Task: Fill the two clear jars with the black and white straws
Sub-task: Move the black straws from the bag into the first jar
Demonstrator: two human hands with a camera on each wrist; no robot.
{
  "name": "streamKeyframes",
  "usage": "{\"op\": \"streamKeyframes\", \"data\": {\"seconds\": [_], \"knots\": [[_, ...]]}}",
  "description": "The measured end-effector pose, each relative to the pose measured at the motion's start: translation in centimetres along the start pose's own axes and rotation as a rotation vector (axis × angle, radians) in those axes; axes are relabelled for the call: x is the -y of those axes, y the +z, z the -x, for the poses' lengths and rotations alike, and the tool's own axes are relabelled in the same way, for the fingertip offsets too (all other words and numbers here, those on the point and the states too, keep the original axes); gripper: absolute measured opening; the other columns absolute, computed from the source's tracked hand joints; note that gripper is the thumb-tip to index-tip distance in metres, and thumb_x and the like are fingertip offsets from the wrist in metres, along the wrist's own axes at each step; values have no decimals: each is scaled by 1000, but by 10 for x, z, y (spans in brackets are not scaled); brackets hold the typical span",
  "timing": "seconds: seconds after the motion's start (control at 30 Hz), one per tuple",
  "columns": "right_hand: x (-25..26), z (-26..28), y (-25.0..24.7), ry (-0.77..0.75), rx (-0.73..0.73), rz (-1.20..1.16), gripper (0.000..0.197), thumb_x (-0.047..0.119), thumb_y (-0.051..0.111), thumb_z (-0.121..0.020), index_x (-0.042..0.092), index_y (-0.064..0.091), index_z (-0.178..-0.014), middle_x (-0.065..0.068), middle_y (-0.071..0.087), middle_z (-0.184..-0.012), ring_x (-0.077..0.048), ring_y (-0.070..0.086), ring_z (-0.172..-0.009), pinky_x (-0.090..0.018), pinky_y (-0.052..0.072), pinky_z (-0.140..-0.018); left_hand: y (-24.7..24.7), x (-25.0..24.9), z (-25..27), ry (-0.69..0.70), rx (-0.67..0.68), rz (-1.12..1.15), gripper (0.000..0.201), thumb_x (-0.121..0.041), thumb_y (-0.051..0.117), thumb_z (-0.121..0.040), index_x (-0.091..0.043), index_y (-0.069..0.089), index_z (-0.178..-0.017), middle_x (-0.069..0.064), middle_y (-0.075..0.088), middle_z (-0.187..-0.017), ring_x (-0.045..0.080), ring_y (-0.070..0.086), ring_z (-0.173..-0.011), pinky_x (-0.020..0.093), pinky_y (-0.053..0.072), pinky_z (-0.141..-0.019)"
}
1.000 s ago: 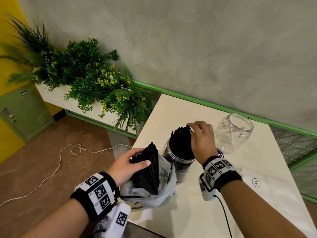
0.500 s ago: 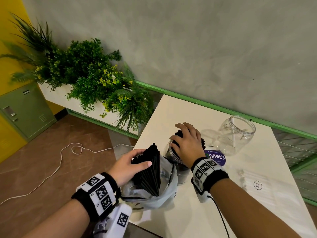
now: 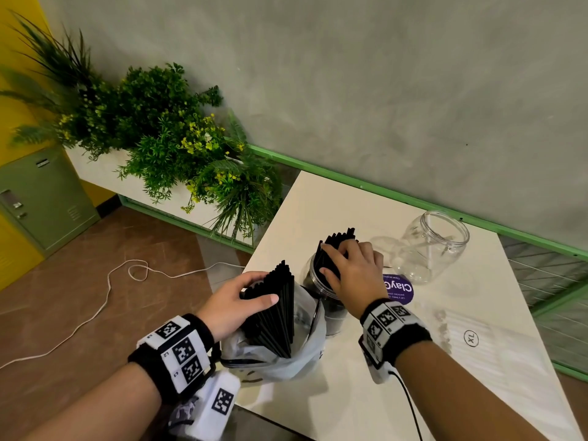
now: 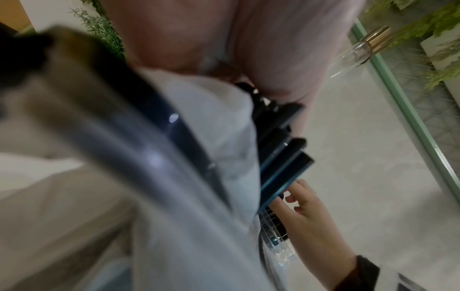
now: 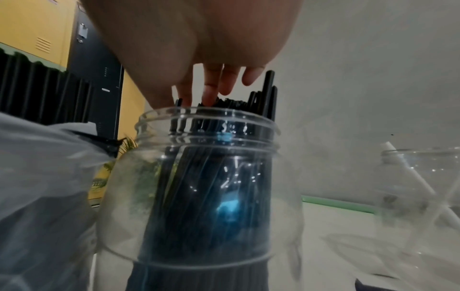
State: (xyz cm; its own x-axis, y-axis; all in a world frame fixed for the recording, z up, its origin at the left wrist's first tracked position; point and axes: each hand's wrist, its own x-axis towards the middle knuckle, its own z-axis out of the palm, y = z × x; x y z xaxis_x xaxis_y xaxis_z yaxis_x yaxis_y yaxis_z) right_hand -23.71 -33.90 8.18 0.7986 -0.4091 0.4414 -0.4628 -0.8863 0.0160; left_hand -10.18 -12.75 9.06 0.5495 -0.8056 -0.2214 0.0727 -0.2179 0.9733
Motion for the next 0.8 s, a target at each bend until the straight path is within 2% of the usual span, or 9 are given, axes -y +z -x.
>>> {"op": "streamKeyframes", "data": {"seconds": [0.13,0.2,0.3,0.4,0.5,0.57,0.67,0.7,0.8], "knots": [[7,-8,3,44,-44,-49,21,36,74,-78,24,70,-95,-2,53,-90,-27,47,-85,-39,37,-74,1,-1,1,7,0,8,31,-16,71,-81,-26,62,-109,-3,66,-108,1,65,-87,9,47,-68],[8,-6,2,90,-72,-109,13,33,73,-80,24,70,-89,-1,54,-88,-26,46,-85,-37,33,-74,1,-1,2,11,2,10,31,-16,71,-81,-26,62,-108,-2,66,-108,-1,65,-84,9,47,-67],[-2,2,-8,218,-97,-252,8,29,65,-86,22,68,-87,3,60,-84,-25,50,-86,-33,26,-76,-1,-1,2,13,1,1,32,-17,71,-81,-25,62,-111,-2,66,-109,0,65,-86,9,48,-67],[-20,14,-24,284,-220,-294,10,26,56,-86,21,65,-87,7,62,-79,-23,53,-83,-29,21,-77,-1,-1,1,10,6,-10,33,-19,71,-81,-25,62,-113,-2,65,-111,6,65,-92,9,48,-68],[-35,20,-31,271,-265,-267,13,20,65,-87,18,61,-100,10,62,-79,-20,54,-83,-29,24,-79,-1,-1,1,10,7,-25,34,-20,71,-81,-25,62,-113,-2,65,-111,9,64,-96,10,49,-70],[-42,22,-27,222,-228,-226,18,17,71,-84,16,59,-97,8,63,-79,-24,55,-81,-34,30,-79,-1,0,1,6,5,-35,34,-21,71,-81,-26,62,-113,-3,66,-111,10,64,-97,11,49,-72],[-48,25,-19,110,-152,-111,17,16,80,-74,15,64,-80,-2,61,-90,-30,52,-83,-37,40,-71,-3,0,1,4,2,-55,33,-24,73,-79,-30,63,-111,-5,66,-112,11,64,-100,19,49,-80],[-49,25,-17,118,-134,-111,21,15,82,-71,14,65,-81,-6,58,-98,-31,50,-85,-39,43,-71,-3,0,1,4,4,-60,33,-25,73,-79,-31,63,-110,-5,66,-111,12,64,-101,20,48,-81],[-48,15,-20,190,-134,-199,45,19,80,-73,11,59,-112,-14,47,-124,-31,47,-105,-46,44,-89,-3,0,2,5,9,-56,37,-31,77,-76,-31,63,-109,-7,67,-110,11,64,-99,19,49,-81]]}}
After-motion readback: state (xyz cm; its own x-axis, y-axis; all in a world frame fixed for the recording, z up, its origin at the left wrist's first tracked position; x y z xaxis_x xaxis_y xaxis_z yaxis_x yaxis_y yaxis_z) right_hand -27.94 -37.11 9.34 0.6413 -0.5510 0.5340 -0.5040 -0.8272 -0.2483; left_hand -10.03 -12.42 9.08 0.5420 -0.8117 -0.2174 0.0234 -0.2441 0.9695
